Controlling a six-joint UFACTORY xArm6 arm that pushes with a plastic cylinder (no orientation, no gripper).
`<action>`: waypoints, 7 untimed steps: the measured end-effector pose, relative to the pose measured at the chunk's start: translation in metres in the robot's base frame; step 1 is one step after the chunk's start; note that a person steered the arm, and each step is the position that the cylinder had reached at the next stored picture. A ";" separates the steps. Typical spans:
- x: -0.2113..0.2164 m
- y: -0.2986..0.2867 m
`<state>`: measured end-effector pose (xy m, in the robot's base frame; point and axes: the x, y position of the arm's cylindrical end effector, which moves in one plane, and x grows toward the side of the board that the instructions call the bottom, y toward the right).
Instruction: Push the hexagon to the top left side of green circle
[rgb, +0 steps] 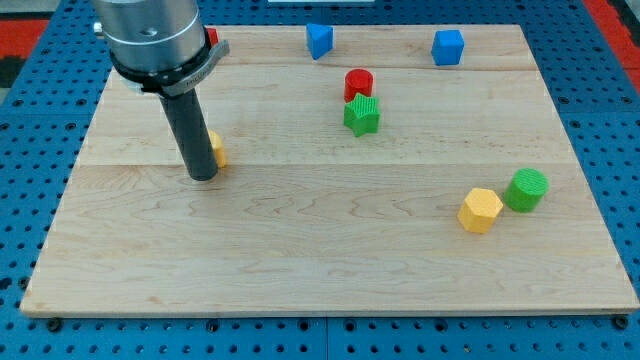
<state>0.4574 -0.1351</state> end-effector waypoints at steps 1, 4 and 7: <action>0.008 0.028; -0.009 -0.013; 0.102 0.279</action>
<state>0.5593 0.1443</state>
